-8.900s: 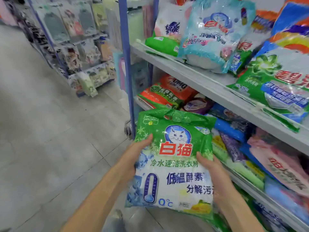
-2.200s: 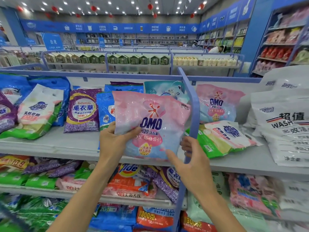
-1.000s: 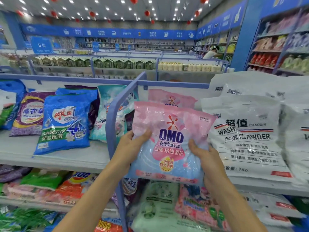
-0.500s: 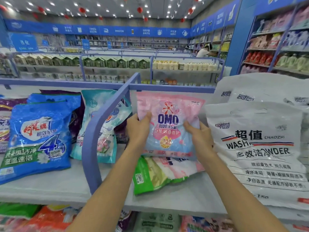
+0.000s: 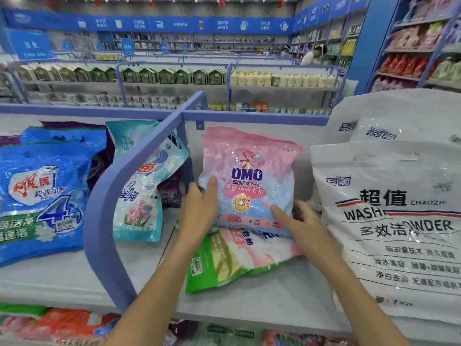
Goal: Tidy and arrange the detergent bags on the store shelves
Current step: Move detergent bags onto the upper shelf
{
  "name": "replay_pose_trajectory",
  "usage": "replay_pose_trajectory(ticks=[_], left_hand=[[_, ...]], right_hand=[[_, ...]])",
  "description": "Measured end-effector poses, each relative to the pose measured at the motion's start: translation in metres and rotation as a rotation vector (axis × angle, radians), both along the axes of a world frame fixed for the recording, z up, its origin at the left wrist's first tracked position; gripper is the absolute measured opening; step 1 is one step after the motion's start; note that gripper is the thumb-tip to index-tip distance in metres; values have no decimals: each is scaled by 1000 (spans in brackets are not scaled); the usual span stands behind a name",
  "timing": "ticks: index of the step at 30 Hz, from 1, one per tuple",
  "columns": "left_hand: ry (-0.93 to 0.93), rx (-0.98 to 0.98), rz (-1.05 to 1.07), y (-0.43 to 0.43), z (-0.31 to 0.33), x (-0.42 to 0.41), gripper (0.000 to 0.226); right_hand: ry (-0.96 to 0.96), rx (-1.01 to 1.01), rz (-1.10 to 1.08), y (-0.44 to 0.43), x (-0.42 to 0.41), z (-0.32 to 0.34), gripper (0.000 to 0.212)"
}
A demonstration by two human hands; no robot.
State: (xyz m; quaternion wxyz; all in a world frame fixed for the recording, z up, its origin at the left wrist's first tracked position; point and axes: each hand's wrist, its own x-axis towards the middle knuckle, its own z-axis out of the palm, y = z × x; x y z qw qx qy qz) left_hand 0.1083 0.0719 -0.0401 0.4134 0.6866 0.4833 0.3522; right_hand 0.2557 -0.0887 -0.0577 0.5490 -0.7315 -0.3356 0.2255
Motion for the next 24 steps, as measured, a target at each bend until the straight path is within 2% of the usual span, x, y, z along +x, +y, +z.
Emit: replay_pose_trajectory(ticks=[4,6,8,9,10,12,14,16,19,24], left_hand=[[216,9,-89,-16,-5,-18,74],[253,-31,-188,-12,-10,-27,106],[347,-50,-284,-8,-16,-33,146],[411,-35,-325,-9,-19,-33,157],[441,0,-339,-13,-22,-32,161],[376,129,-267,-19,-25,-27,153],[295,220,-206,-23,-23,-20,145],[285,239,-201,-22,-21,-15,141],[246,244,-182,-21,-21,-15,134],[195,229,-138,-20,-24,-11,114]], right_hand=[[-337,-343,-69,-33,-16,-14,53],[-456,-509,-116,-35,-25,-26,82],[-408,-582,-183,-31,-31,-29,111],[-365,-620,-205,-29,-34,-26,123],[-336,-652,-221,-25,-36,-22,131],[-335,-674,-253,-18,-38,-16,135],[-279,-584,-289,-13,-39,-16,123],[-198,-475,-294,-13,-41,-16,92],[-97,-390,-185,-20,-44,-9,47],[113,-277,-110,-30,-50,-3,26]])
